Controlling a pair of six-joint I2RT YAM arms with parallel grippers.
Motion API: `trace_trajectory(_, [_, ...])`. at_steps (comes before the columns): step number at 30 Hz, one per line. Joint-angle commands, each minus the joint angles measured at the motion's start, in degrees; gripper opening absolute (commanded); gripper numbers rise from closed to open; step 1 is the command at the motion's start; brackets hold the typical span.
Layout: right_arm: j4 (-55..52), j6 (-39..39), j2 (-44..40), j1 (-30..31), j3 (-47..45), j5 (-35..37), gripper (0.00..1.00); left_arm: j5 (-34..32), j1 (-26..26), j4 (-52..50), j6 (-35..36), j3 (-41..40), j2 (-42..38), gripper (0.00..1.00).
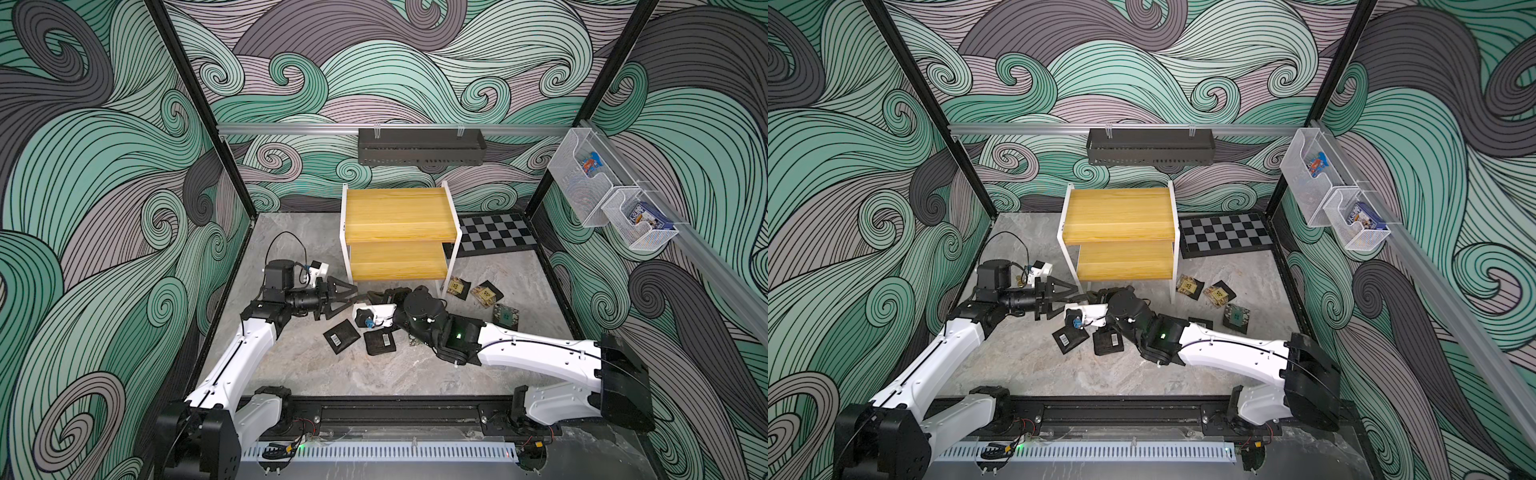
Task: Remove the tea bags from the shelf
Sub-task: Place the tea bag at the center of the board.
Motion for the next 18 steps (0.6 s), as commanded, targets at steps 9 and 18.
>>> trace_trajectory(9, [4.32, -1.01, -1.2, 0.36, -1.28, 1.58, 0.0, -0.43, -0.02, -1.08, 1.27, 1.42, -0.67, 0.62])
trace_trajectory(18, [4.37, 1.45, 0.24, 3.28, -1.92, -0.32, 0.0, -0.41, 0.02, 2.99, -1.53, 0.71, -0.06, 0.39])
